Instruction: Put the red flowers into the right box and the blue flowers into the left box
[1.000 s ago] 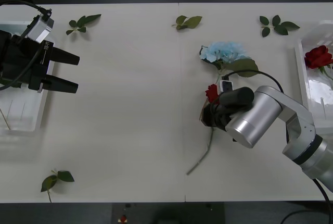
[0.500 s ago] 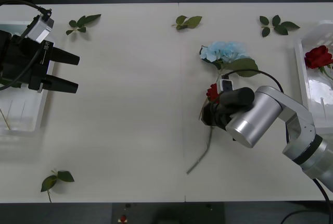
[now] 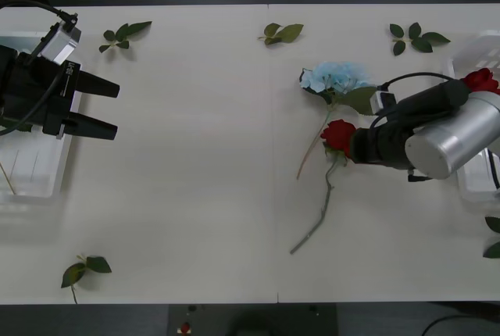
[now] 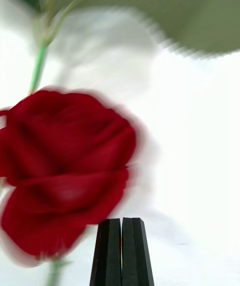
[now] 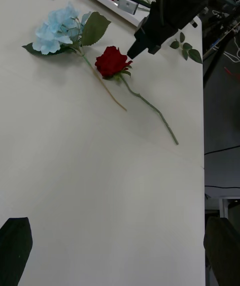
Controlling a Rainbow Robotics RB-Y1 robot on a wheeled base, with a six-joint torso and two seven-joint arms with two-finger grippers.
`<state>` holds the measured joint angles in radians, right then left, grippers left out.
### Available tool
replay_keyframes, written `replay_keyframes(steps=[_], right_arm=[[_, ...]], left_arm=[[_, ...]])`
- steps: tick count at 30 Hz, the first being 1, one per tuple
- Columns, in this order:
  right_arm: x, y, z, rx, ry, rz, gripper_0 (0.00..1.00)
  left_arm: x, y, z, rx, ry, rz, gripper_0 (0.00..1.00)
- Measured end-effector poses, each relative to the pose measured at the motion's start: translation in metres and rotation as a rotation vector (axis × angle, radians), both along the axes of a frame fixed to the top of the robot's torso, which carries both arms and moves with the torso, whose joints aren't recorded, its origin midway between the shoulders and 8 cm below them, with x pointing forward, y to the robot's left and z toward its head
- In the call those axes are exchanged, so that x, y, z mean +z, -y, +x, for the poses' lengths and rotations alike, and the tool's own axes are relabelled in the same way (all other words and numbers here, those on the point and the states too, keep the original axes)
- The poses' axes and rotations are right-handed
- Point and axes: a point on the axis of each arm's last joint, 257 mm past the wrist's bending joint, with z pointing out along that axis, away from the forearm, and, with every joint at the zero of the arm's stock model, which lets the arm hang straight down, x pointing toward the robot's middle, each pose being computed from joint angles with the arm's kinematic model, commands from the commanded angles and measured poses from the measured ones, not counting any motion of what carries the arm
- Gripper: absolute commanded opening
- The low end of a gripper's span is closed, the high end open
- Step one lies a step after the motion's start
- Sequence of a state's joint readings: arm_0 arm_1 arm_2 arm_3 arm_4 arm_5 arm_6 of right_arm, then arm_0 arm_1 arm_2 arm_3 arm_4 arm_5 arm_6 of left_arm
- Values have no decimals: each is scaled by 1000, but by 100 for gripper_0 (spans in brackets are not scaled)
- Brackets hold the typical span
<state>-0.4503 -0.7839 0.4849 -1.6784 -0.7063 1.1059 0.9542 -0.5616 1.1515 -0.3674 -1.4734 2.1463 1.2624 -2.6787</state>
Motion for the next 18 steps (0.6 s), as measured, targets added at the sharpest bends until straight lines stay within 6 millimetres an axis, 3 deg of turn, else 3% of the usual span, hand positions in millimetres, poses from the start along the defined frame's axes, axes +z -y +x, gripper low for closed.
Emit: replay_keyframes(steps=[5, 7, 8, 9, 11, 12, 18], right_arm=[[23, 29, 6, 44, 17, -23, 2], [28, 39, 7, 56, 19, -35, 19], [29, 44, 7, 57, 18, -40, 36], [29, 47, 7, 62, 16, -47, 64], [28, 51, 6, 70, 14, -60, 92], [28, 52, 6, 80, 15, -68, 100], [25, 38, -5, 126, -22, -45, 100]], left_arm=[[0, 0, 0, 0, 0, 0, 100], [0, 0, 0, 0, 0, 0, 100], [0, 0, 0, 0, 0, 0, 100], [0, 0, 0, 0, 0, 0, 100], [0, 0, 0, 0, 0, 0, 100], [0, 0, 0, 0, 0, 0, 100], [0, 0, 0, 0, 0, 0, 100]])
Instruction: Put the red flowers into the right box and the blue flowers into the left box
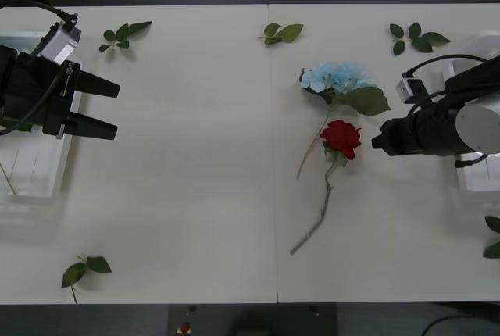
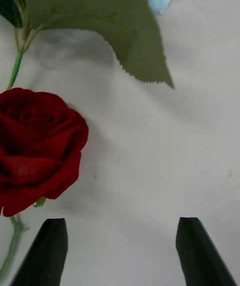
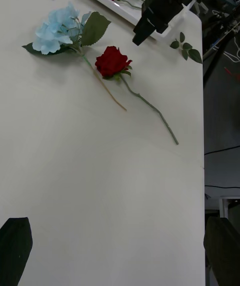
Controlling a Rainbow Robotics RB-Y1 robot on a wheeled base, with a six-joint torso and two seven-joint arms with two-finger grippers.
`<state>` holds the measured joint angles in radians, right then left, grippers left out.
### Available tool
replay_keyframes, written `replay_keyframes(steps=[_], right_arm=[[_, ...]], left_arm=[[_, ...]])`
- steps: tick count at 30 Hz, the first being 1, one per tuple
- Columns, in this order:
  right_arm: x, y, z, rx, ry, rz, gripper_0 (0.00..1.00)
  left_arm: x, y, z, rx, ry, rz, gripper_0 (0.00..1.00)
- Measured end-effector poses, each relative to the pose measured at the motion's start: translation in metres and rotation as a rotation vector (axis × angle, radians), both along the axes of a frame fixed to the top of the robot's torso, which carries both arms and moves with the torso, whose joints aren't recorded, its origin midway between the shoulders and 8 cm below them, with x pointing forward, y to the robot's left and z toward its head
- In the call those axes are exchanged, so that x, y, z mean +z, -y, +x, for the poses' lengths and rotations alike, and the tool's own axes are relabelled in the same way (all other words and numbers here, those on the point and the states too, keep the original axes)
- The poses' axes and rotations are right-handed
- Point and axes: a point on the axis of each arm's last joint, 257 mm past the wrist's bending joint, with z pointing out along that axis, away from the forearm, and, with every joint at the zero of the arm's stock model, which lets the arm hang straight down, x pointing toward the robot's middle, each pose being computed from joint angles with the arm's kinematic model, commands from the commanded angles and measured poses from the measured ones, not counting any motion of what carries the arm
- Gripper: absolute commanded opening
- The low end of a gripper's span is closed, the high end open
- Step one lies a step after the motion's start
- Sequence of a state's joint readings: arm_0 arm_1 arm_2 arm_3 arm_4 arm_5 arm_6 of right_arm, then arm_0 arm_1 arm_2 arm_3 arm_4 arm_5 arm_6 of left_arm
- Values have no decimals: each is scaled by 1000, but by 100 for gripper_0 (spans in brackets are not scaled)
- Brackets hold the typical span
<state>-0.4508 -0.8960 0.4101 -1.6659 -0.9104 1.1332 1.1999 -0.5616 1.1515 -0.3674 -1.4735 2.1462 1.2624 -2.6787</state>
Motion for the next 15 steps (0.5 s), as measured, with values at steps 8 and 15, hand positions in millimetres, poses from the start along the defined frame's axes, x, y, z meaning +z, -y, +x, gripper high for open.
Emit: replay_keyframes(steps=[8, 15], right_arm=[[6, -46, -30, 9, -35, 17, 100], [-5, -66, -48, -117, -28, 21, 100]], left_arm=[[0, 0, 0, 0, 0, 0, 100], [0, 0, 0, 0, 0, 0, 100]])
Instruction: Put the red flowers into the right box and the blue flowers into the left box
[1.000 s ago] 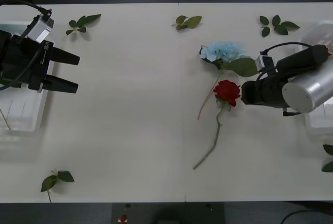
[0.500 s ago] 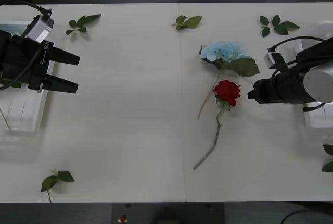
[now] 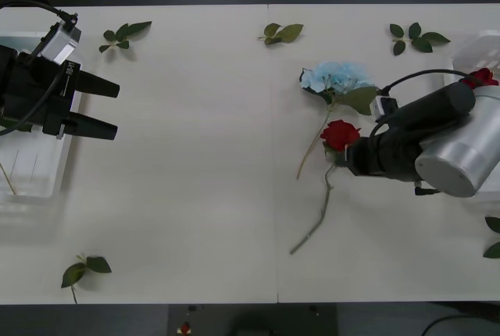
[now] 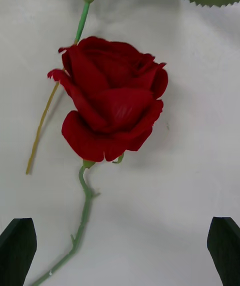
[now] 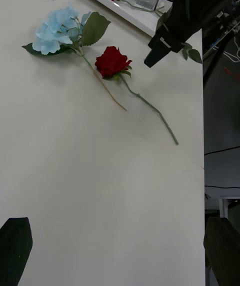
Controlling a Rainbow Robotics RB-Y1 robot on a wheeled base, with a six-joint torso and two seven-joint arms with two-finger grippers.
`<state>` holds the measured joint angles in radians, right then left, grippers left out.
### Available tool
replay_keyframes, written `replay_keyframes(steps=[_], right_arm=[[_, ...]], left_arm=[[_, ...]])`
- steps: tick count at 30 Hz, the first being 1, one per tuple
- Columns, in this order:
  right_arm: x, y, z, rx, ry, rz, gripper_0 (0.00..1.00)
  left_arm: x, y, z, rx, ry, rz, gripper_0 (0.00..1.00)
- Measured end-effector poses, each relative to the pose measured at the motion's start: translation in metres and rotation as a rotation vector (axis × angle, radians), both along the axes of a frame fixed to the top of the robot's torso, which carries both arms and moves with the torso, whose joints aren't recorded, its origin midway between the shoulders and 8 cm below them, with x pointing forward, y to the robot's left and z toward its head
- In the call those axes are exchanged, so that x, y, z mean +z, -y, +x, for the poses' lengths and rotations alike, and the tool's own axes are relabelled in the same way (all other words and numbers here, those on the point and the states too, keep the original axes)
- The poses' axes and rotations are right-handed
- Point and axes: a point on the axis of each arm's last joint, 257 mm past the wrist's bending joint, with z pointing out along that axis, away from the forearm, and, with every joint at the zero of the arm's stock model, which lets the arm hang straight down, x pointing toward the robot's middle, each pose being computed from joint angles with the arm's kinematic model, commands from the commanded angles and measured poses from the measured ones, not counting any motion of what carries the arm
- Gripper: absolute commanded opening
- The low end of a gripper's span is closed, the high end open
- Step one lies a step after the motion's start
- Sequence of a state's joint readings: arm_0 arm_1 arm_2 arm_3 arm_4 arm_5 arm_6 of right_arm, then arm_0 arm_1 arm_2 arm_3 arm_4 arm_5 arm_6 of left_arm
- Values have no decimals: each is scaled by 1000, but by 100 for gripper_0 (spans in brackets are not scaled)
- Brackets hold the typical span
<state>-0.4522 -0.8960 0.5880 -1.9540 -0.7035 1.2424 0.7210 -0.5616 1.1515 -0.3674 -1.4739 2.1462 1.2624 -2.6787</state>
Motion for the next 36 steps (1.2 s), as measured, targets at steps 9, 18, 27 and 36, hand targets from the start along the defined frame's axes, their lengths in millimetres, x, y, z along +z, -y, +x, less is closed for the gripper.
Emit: replay_keyframes(steps=[9, 18, 27, 36], right_arm=[[-25, -28, -7, -175, 0, 78, 100], [-37, -54, 12, -232, 18, 122, 100], [-54, -37, 17, -280, 2, 88, 100], [-61, -21, 30, -323, 1, 54, 100]], left_arm=[[0, 0, 0, 0, 0, 0, 100], [0, 0, 0, 0, 0, 0, 100], [0, 0, 0, 0, 0, 0, 100], [0, 0, 0, 0, 0, 0, 100]])
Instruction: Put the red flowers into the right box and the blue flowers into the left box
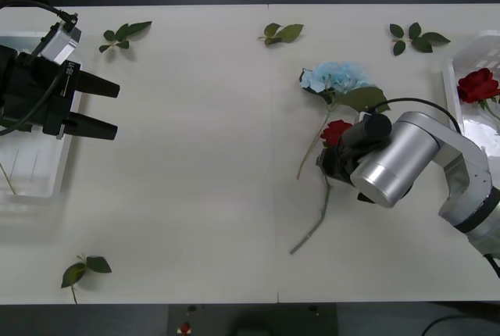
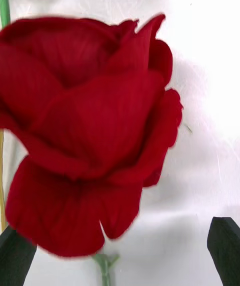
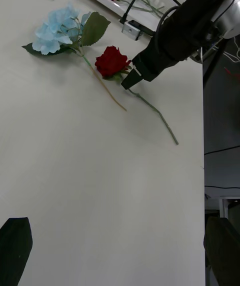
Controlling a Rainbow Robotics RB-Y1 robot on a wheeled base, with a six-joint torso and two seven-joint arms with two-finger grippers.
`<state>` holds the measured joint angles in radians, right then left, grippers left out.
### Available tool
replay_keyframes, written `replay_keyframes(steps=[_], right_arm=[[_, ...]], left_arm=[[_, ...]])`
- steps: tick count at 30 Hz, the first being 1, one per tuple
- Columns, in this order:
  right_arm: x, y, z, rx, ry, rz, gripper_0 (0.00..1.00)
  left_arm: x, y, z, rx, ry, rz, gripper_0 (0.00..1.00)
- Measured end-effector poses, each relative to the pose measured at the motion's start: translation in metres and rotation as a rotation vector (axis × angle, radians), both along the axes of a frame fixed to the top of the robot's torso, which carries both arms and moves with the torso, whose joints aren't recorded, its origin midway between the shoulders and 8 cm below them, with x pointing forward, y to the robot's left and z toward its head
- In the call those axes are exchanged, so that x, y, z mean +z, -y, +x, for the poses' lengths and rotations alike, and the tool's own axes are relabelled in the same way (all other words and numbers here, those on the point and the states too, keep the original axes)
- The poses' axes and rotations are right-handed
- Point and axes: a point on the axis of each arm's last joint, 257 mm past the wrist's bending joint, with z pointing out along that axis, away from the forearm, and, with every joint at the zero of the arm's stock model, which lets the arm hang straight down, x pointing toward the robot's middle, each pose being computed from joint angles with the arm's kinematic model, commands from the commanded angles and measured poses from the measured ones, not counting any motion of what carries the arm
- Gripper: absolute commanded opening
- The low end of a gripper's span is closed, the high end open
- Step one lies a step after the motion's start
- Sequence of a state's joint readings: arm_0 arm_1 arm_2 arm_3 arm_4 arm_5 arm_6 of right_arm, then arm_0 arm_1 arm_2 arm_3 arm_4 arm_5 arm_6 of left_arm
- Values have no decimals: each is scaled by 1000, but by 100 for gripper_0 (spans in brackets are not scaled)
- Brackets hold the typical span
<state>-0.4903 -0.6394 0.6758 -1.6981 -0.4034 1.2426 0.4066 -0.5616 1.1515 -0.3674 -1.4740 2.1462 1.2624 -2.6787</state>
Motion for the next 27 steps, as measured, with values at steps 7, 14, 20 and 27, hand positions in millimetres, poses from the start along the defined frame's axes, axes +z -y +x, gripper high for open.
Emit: replay_keyframes(steps=[7, 14, 20, 27], right_arm=[[1, -17, 5, 5, -2, 20, 100], [-16, -19, -3, 34, -27, -13, 100], [-20, -17, -3, 34, -33, -21, 100], [-22, -14, -2, 28, -36, -26, 100]], left_arm=[[0, 0, 0, 0, 0, 0, 100], [0, 0, 0, 0, 0, 0, 100], [0, 0, 0, 0, 0, 0, 100], [0, 0, 0, 0, 0, 0, 100]])
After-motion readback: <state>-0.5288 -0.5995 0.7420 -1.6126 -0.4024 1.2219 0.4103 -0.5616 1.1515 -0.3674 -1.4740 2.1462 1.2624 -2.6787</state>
